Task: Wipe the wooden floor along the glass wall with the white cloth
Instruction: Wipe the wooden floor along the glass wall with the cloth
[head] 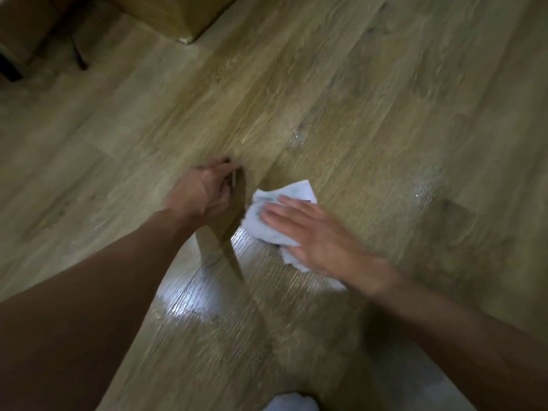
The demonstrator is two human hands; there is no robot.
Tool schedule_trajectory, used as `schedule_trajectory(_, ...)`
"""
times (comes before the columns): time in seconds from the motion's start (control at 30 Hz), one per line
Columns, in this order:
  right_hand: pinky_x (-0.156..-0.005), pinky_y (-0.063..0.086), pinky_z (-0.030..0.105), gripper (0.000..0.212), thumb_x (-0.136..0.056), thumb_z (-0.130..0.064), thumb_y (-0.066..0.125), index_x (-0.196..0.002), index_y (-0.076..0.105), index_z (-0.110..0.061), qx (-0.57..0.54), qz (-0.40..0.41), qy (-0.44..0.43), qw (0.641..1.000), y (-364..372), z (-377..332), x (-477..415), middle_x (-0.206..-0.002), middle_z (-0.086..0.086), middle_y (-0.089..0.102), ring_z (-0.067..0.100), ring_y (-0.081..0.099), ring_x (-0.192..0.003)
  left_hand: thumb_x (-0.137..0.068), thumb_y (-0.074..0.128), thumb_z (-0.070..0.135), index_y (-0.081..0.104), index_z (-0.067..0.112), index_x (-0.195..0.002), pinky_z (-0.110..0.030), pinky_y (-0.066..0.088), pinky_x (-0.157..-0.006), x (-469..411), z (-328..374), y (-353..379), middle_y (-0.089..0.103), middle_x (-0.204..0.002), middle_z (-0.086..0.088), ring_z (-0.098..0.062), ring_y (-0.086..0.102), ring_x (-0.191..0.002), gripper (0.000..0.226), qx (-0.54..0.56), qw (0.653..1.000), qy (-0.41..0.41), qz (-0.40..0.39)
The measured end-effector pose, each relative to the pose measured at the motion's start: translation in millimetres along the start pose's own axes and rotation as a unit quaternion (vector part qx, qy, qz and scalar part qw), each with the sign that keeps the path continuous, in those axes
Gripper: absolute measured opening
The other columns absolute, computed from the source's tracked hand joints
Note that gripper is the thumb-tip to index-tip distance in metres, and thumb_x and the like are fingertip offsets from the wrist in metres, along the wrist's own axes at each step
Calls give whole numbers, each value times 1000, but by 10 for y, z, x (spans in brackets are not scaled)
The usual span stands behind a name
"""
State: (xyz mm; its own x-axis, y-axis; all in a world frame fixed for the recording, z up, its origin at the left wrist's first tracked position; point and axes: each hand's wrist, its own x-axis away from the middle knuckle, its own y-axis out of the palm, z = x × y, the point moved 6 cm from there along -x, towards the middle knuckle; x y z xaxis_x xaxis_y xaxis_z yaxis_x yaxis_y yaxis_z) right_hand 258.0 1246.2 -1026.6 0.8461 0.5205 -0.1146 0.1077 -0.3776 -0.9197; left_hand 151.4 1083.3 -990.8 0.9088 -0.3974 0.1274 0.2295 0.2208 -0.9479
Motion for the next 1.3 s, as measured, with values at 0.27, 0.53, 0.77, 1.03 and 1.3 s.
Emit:
schedule_trajectory(0.27,-91,18,33,46,-78,-15,63,-121,54,-27,-2,96,261,960,-182,168,-285,-140,4,43,29,42,-122,-89,55,37,40,18,-142,-44,48,-88,170,733,86,46,-140,-15,-36,50,-120,58,-70,987,140,-29)
schedule_trajectory(0.53,-102,41,44,44,-86,-9,60,-129,59,-19,-67,28,136,988,-439,323,673,-143,8,48,28,50,-126,-91,58,32,63,9,-115,-41,44,-84,432,1422,247,58,-113,-16,-34,55,-104,33,-97,954,283,-16)
schedule_trajectory(0.77,-102,38,45,38,-90,-10,47,-126,57,-8,-75,66,242,965,-553,442,109,-131,13,55,33,50,-120,-85,61,21,53,5,-113,-40,48,-89,-394,1594,156,59,-115,-19,-37,57,-108,34,-136,974,103,-152)
schedule_trajectory(1.03,-115,27,39,44,-94,-24,43,-137,49,-14,-46,-1,231,972,-745,719,1907,-147,8,43,24,30,-141,-95,49,38,41,10,-132,-33,39,-98,373,2830,758,48,-131,-12,-27,48,-120,47,-133,927,284,-207)
schedule_trajectory(1.3,-119,13,34,60,-91,-19,52,-147,31,-18,-9,33,358,933,-875,820,1992,-157,1,24,20,17,-147,-87,55,37,49,16,-126,-33,44,-90,60,3400,754,57,-123,-9,-28,54,-114,45,-230,892,353,-163)
